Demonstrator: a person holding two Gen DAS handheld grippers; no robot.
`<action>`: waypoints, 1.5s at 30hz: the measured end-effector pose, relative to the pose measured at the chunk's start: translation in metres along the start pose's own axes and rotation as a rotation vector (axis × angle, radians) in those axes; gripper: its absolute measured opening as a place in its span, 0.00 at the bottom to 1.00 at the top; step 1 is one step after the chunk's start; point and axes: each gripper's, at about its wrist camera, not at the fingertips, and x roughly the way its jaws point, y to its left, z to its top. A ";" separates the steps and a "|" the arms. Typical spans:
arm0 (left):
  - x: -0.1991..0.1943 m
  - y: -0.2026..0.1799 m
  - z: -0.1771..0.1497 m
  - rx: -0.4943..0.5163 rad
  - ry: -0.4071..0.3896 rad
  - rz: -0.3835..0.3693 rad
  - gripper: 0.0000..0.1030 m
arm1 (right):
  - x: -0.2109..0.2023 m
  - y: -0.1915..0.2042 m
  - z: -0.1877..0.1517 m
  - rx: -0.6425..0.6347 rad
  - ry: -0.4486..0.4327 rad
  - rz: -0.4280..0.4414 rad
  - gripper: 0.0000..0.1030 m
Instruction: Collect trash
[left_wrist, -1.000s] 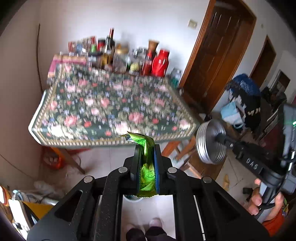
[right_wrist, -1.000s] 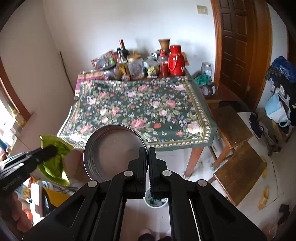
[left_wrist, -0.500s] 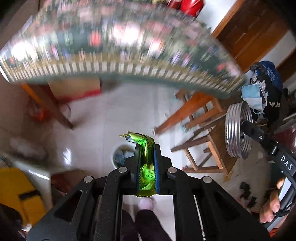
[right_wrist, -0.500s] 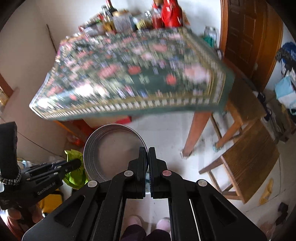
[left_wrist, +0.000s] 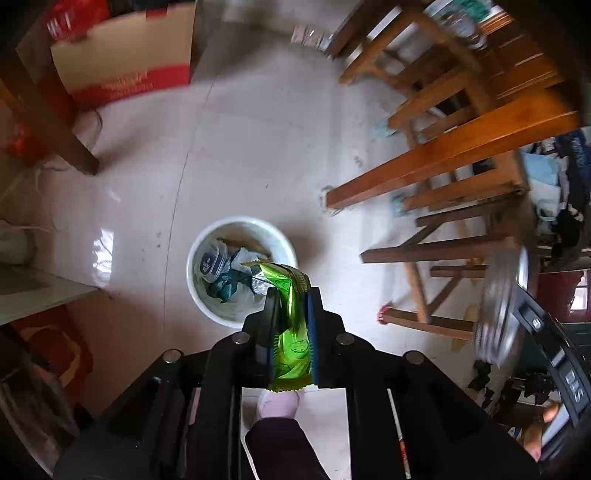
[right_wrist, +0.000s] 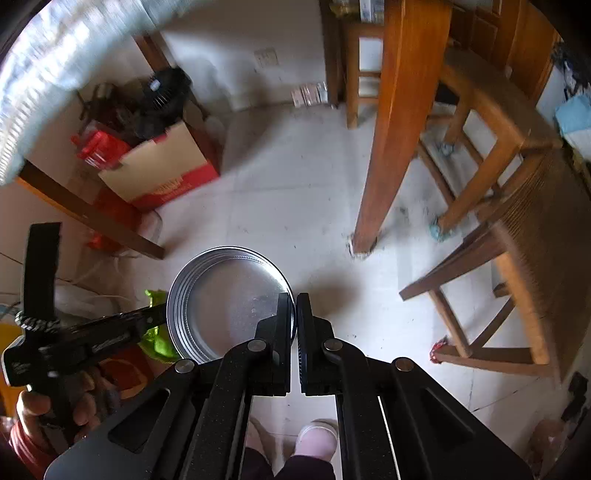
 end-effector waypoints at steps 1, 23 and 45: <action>0.012 0.001 0.001 -0.001 0.005 0.011 0.12 | 0.013 -0.002 -0.004 0.004 0.009 0.001 0.03; 0.118 0.077 -0.007 0.032 0.090 0.154 0.40 | 0.202 0.020 -0.036 0.043 0.217 0.039 0.05; -0.183 -0.059 -0.020 0.194 -0.163 0.150 0.40 | -0.093 0.045 0.038 -0.098 0.059 0.131 0.33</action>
